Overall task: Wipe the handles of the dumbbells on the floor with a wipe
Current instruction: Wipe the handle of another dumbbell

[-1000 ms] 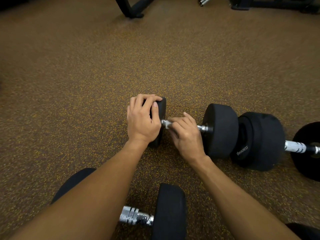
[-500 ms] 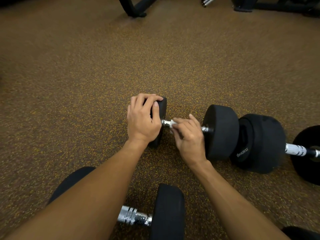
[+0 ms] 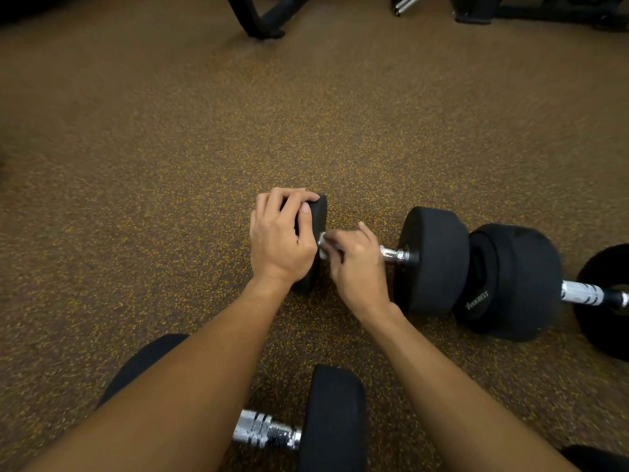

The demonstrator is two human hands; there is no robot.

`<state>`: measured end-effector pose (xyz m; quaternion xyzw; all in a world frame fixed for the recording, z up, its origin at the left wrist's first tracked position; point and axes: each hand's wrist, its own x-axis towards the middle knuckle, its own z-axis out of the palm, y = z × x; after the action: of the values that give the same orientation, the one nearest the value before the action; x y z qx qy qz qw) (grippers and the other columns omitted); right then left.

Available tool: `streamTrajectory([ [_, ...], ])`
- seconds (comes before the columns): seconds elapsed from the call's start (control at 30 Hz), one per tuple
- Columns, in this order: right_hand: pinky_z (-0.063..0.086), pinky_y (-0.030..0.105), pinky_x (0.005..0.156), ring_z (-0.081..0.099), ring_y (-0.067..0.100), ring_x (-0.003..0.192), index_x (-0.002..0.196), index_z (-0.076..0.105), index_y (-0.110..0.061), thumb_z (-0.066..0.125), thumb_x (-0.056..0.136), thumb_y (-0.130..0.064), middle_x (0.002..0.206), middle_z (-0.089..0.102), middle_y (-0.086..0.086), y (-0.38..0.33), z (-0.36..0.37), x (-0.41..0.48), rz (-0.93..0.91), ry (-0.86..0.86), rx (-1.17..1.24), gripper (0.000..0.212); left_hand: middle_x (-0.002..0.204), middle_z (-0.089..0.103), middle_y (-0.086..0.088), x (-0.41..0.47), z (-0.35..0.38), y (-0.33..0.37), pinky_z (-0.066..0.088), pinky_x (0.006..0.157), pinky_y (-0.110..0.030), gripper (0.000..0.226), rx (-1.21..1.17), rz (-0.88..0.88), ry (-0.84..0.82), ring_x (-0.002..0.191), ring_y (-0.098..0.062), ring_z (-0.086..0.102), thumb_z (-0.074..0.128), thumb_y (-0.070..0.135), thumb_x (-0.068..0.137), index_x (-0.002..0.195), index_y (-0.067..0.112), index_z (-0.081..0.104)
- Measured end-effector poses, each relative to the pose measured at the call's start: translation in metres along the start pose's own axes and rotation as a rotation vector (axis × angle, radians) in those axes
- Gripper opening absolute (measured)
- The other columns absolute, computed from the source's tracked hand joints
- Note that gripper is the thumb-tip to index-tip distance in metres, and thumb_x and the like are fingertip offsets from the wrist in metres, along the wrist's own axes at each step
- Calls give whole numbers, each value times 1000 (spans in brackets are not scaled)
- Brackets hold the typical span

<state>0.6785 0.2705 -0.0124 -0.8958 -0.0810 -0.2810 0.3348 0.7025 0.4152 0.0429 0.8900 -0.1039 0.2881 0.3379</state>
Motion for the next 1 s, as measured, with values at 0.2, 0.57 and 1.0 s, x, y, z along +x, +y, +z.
streamTrajectory([
  [0.2,33,44,126,70,20,111,110,78,-7,74,93,-4,120,78,5,5,-8,-11,-154,-37,-17,17,120,65,6,-2,-1,0,47,98,-43,25,1,9,9,114,-21,55,53,21,104,117,25,73],
  [0.57,35,42,123,69,15,95,105,80,-13,76,96,-17,103,80,-2,0,-9,5,-1,-88,15,11,120,65,4,-1,0,-3,48,97,-47,25,-1,22,0,113,-22,55,52,21,104,118,24,73],
  [1.0,31,40,125,70,20,95,112,81,-14,73,96,-12,105,80,-1,6,-28,5,219,-100,87,18,119,64,7,-2,-2,1,48,96,-45,26,-3,-1,-9,112,-21,54,51,23,104,117,26,73],
])
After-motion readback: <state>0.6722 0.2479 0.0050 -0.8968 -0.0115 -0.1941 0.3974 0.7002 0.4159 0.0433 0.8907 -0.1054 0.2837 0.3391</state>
